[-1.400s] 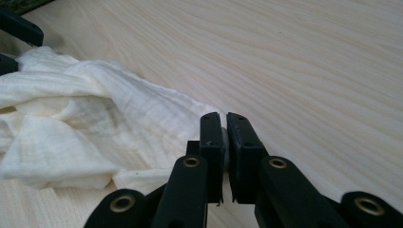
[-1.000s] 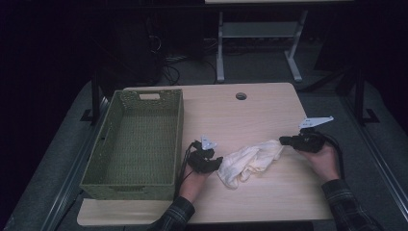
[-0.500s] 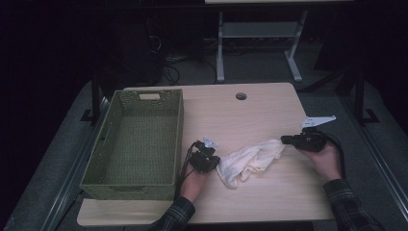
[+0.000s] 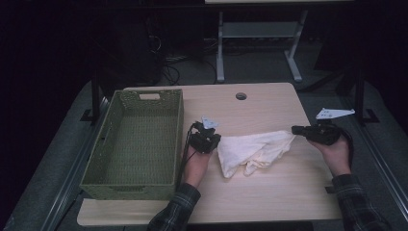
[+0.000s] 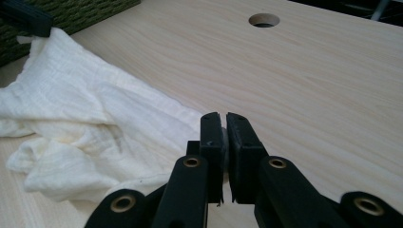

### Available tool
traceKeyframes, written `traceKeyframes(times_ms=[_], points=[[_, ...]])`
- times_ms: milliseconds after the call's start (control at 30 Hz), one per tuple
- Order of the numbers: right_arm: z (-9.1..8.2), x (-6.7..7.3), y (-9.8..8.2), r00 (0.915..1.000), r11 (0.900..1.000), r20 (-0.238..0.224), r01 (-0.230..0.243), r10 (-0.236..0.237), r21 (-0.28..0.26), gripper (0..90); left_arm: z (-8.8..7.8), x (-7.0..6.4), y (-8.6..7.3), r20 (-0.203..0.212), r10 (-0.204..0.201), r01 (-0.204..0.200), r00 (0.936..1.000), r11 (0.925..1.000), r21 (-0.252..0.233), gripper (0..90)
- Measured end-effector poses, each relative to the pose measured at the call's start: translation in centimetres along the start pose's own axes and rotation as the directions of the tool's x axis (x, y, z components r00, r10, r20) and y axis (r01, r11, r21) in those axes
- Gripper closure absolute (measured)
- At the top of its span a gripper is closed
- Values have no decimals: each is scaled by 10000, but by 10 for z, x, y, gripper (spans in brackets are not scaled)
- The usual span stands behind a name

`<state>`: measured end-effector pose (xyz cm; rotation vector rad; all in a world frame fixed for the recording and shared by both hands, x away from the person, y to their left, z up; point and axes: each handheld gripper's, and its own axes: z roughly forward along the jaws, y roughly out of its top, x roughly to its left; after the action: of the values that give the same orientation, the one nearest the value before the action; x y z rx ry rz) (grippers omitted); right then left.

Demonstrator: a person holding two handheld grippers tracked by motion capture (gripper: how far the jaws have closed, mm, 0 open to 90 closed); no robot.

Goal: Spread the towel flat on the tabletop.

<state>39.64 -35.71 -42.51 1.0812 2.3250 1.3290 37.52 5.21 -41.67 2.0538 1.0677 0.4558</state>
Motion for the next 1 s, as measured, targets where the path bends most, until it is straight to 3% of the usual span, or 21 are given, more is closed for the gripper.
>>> traceKeyframes(times_ms=[233,300,433,533,733,800,1000], points=[[6,-18,1,9993,9993,97,-369,370,-104,863,17,13,14,-865,91,-88,9962,10000,35,869],[11,-22,0,9984,9985,103,-553,553,-28,865,24,17,15,-1000,-67,77,9950,9999,102,870],[28,-27,-1,9978,9973,240,-633,624,372,866,43,23,16,-1425,262,-193,9894,9986,498,869],[44,-31,-1,9977,9955,431,-561,529,767,866,60,28,13,-1771,313,-183,9837,9970,750,868],[60,-35,-3,9963,9903,661,-629,550,1243,864,77,33,11,-1849,189,-16,9826,9956,932,852],[65,-36,-4,9954,9889,846,-557,443,1378,818,78,32,10,-1770,167,3,9841,9954,955,826],[50,-25,1,9955,9920,809,-588,498,1120,666,58,16,14,-897,104,-43,9959,9977,674,639]])
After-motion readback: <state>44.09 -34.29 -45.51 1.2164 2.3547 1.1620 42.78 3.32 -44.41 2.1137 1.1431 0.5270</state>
